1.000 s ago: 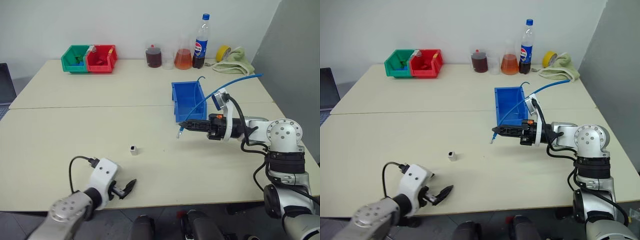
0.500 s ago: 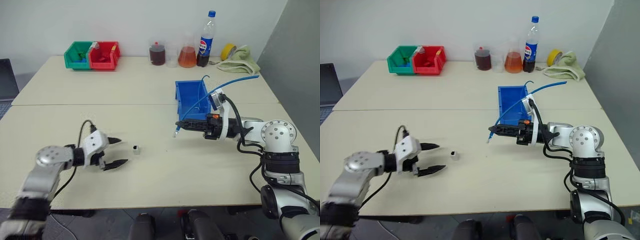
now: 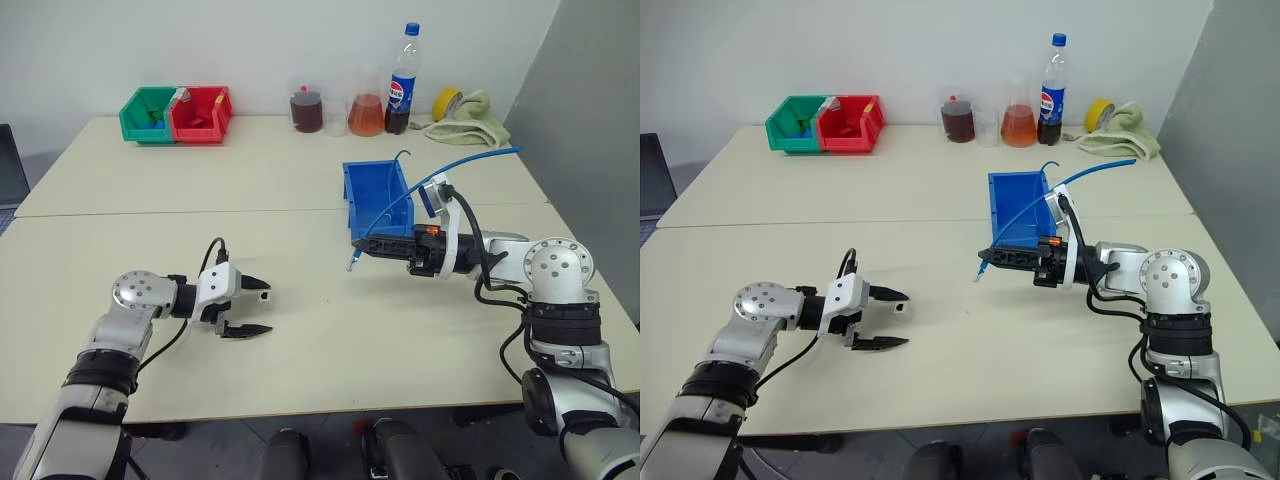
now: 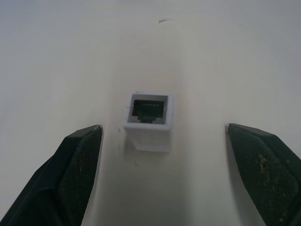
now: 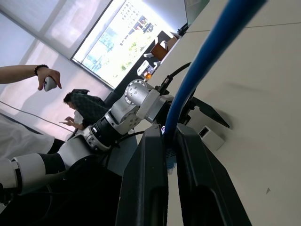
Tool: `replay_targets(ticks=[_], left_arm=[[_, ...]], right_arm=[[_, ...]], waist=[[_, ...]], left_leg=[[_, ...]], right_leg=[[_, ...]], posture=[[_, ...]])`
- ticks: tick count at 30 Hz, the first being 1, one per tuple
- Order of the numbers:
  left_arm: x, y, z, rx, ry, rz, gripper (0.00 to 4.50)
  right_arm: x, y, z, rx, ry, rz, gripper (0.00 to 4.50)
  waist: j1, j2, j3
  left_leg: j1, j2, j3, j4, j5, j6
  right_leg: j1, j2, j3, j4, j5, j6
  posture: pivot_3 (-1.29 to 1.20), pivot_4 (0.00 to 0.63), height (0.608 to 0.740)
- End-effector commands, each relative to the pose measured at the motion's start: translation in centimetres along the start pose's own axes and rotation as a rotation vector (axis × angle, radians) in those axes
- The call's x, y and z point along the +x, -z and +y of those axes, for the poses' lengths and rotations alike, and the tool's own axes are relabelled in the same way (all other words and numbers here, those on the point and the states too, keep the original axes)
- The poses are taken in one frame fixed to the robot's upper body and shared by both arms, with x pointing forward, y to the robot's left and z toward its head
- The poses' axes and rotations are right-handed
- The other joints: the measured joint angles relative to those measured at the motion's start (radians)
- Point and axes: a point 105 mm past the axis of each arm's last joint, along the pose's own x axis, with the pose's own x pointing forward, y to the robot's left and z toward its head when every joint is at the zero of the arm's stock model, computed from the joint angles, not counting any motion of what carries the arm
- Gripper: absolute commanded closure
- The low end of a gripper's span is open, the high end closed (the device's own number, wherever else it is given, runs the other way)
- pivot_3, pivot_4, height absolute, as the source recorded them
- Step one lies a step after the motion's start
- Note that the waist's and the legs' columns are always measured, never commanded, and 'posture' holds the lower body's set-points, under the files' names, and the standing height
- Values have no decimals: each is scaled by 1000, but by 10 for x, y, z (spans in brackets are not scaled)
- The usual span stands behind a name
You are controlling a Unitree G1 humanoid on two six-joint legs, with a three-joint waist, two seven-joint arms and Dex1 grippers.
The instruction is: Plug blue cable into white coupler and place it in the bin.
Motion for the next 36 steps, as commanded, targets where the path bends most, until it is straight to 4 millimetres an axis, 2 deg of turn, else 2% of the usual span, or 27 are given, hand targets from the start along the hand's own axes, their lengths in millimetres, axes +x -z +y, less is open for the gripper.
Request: replay_targets(ticks=[1, 8, 20, 28, 29, 36], left_arm=[[-7, 17, 5, -31, 7, 88, 98], [-1, 17, 13, -31, 27, 97, 98], [5, 15, -4, -46, 111, 62, 98], [8, 9, -8, -55, 124, 42, 98], [8, 9, -8, -57, 123, 44, 434], [5, 17, -11, -51, 128, 74, 1761]], right_arm=[[-4, -8, 8, -44, -10, -18, 4476], [-4, -9, 8, -48, -8, -22, 4476], [-6, -8, 7, -45, 6, -25, 4476], [-6, -9, 4, -45, 12, -24, 4476], [-5, -9, 5, -45, 12, -23, 4476], [-4, -9, 4, -45, 10, -23, 4476]], waist=[[0, 0, 0], [1, 0, 0], [2, 0, 0], [2, 0, 0], [2, 0, 0], [2, 1, -1]], left_leg=[[0, 0, -1, 0, 0, 0], [1, 0, 0, 0, 0, 1], [0, -1, 0, 0, 0, 1], [0, -1, 0, 0, 0, 1], [0, -1, 0, 0, 0, 1], [1, -1, -1, 0, 0, 1]], right_leg=[[0, 0, -1, 0, 0, 0], [1, 0, 0, 1, 0, 0], [1, 0, 0, -1, 0, 0], [1, 0, 0, -1, 0, 0], [1, 0, 0, -1, 0, 0], [2, 0, 0, 0, 0, 0]], posture=[[0, 150, 740], [0, 150, 740], [0, 150, 740], [0, 150, 740], [0, 150, 740], [0, 150, 740]])
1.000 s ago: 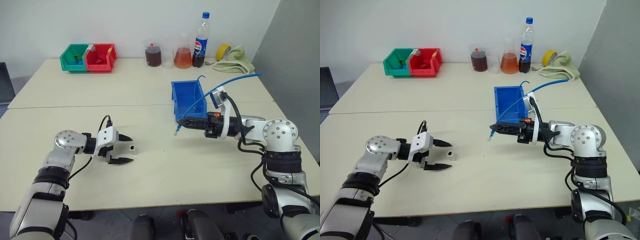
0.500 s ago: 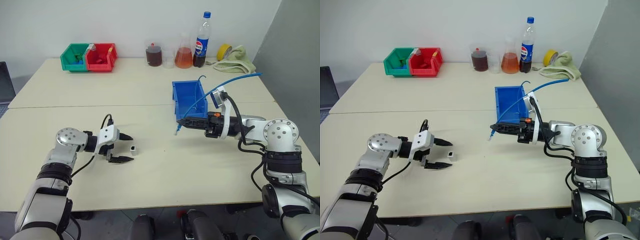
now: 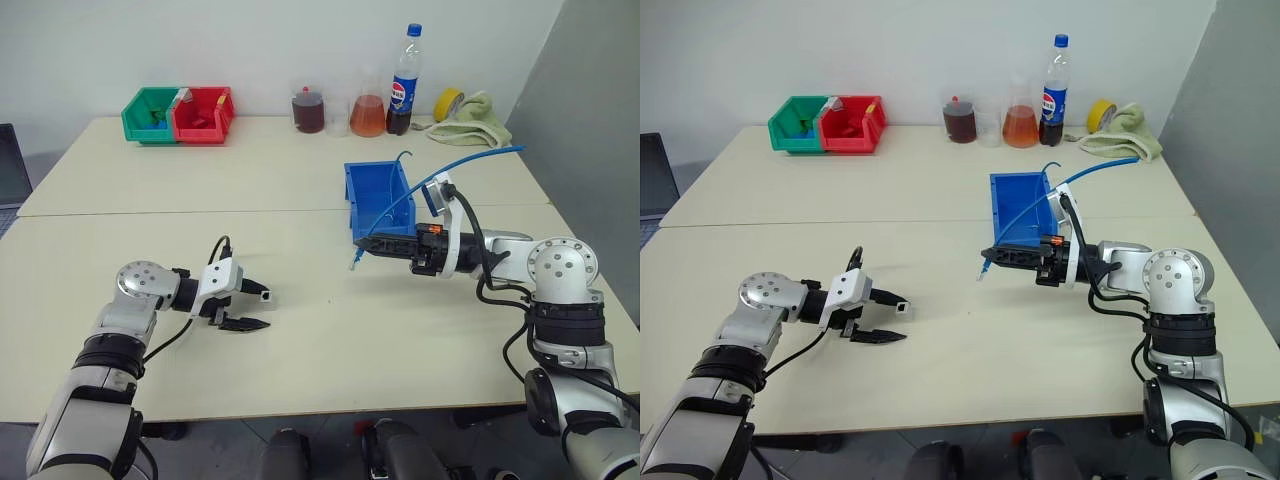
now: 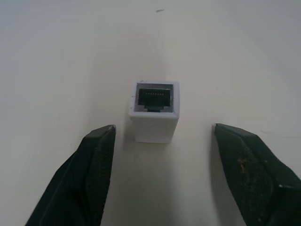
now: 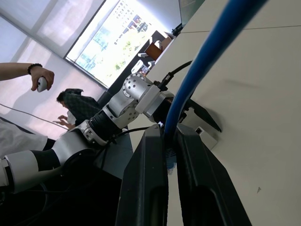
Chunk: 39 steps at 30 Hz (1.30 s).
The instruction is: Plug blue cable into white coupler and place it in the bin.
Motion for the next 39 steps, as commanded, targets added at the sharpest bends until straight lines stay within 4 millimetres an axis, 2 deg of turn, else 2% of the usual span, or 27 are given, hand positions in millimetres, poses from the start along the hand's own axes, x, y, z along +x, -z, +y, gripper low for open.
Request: replay_targets(ticks=[1, 10, 14, 17, 21, 26, 30, 35, 39], left_arm=[[3, 15, -9, -31, 30, 59, 1980], [5, 16, -6, -21, 2, 54, 3701], [11, 12, -5, -17, -6, 30, 3727], [19, 1, -2, -23, -14, -18, 3727], [39, -20, -10, -6, 33, -92, 3727], [57, -34, -21, 18, 86, -126, 3727], [67, -35, -26, 36, 125, -120, 3727], [72, -36, -21, 44, 113, -122, 3727], [71, -34, -21, 51, 119, -113, 3727]], right_arm=[[-2, -8, 5, -34, -13, -23, 4476], [-2, -8, 5, -36, -12, -23, 4476], [-1, -9, 5, -47, -9, -27, 4476], [1, -9, 6, -81, -1, -27, 4476], [11, 4, 7, -234, 17, 21, 4476], [25, 12, 10, -366, -14, 27, 4476], [40, 20, 10, -539, -49, 42, 4476], [54, 33, 2, -698, -72, 51, 4476], [60, 47, -3, -742, -88, 69, 4476]], waist=[[0, 0, 0], [0, 0, 0], [0, 0, 0], [4, 0, 0], [11, 0, 0], [11, 0, 0], [11, 0, 0], [13, 0, -1], [14, 0, -1]], left_leg=[[0, 0, 0, 0, 0, 0], [3, 0, 0, 1, 1, 1], [4, 0, 0, 2, 1, 1], [4, 0, 0, 2, 2, 2], [2, -2, 0, 3, 2, 2], [-1, -2, -1, 2, 2, 2], [-2, -2, -1, 2, 1, 2], [-1, -2, -2, 2, 1, 2], [-1, -2, -1, 2, 1, 2]], right_leg=[[0, 0, 0, 0, 0, 0], [1, 0, 0, 6, 0, 0], [1, 0, 0, 7, 0, 0], [1, 0, 0, 8, 0, 0], [1, -1, 0, 7, 0, 0], [0, -1, 0, 2, 0, 1], [0, -1, -1, 0, 0, 1], [0, 0, -2, 0, 0, 1], [1, 0, -1, 0, 1, 2]], posture=[[0, 150, 740], [0, 150, 740], [0, 150, 740], [0, 150, 740], [0, 150, 740], [0, 150, 740], [0, 150, 740], [0, 150, 740], [0, 150, 740]])
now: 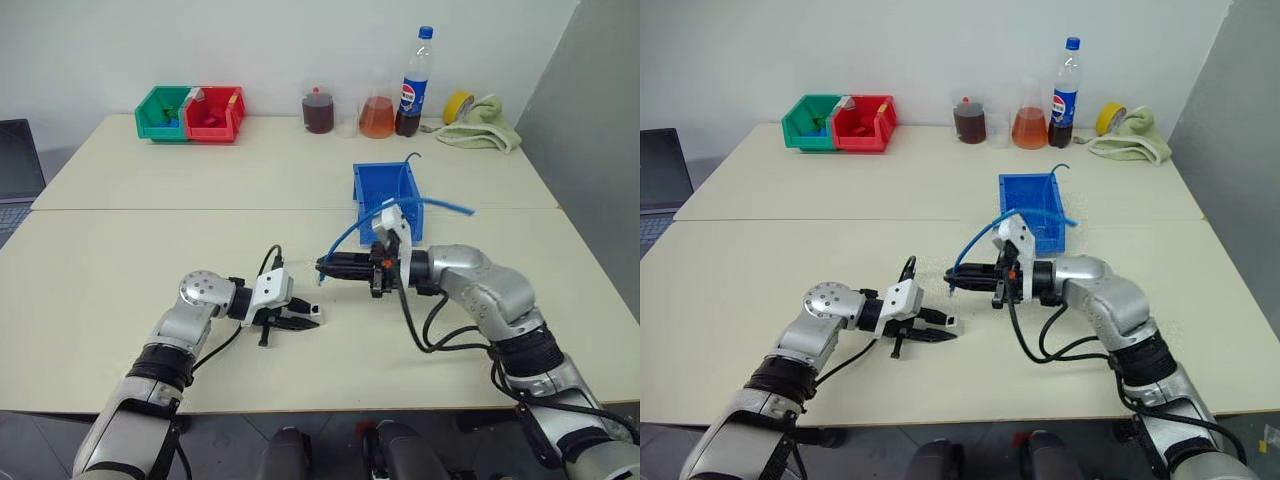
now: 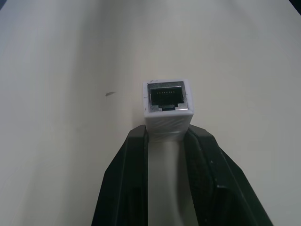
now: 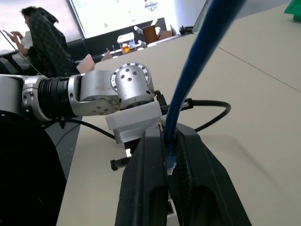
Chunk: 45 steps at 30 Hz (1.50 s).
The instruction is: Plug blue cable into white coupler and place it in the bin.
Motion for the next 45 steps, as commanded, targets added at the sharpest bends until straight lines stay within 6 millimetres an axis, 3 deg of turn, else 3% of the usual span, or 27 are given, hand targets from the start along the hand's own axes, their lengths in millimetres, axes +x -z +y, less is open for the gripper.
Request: replay_targets(ticks=[1, 15, 25, 45], left_arm=[[2, 6, -3, 6, 24, 31, 3727], [1, 10, -4, 19, 27, 45, 3727], [1, 9, -4, 18, 23, 44, 3727], [0, 9, -2, 21, 16, 48, 3727]], right_arm=[[7, 4, 7, -91, -37, -13, 4476], [21, 40, 9, -156, -84, 90, 4476], [25, 42, 10, -178, -117, 108, 4476], [21, 33, -6, -188, -99, 123, 4476]], waist=[[0, 0, 0], [0, 0, 0], [0, 0, 0], [-3, 0, 0]], left_leg=[[0, 0, 0, 0, 0, 0], [2, 1, 0, 1, 0, 0], [3, 1, 0, 2, 0, 0], [4, 1, 0, 13, 0, 0]], right_leg=[[0, 0, 0, 0, 0, 0], [1, 0, 0, 1, 0, 0], [1, 0, 0, 5, 0, 0], [2, 0, 0, 15, -1, -2]], posture=[[0, 150, 740], [0, 150, 740], [0, 150, 740], [0, 150, 740]])
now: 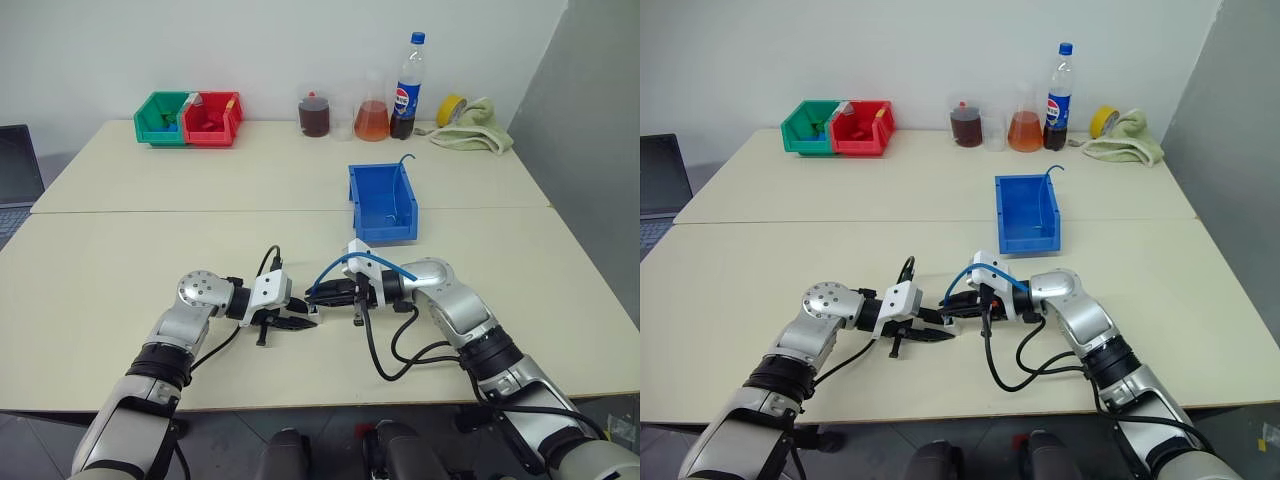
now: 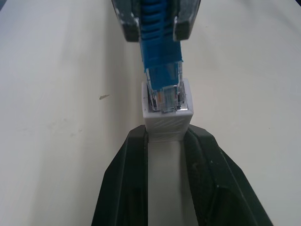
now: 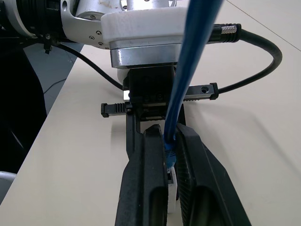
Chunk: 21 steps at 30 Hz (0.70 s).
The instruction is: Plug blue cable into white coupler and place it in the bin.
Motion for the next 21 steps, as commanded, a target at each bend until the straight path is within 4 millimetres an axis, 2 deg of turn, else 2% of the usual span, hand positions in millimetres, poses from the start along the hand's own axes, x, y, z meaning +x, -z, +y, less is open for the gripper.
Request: replay_targets(ticks=[1, 12, 21], left_arm=[[3, 4, -3, -2, 18, 28, 3727], [1, 6, -2, -4, 12, 32, 3727], [-1, 7, -2, -3, 12, 39, 3727]], right_arm=[[-5, -8, -4, -38, 0, -4, 4476], [-4, -5, -6, -51, -5, 23, 4476], [0, 7, -1, -143, -35, 101, 4476]], waist=[[0, 0, 0], [0, 0, 0], [0, 0, 0]], left_leg=[[0, 0, 0, 0, 0, 0], [0, 0, 0, 0, 0, 0], [0, 0, 0, 0, 0, 0]], right_leg=[[0, 0, 0, 0, 0, 0], [0, 0, 0, 0, 0, 0], [0, 0, 0, 0, 0, 0]], posture=[[0, 150, 740], [0, 150, 740], [0, 150, 740]])
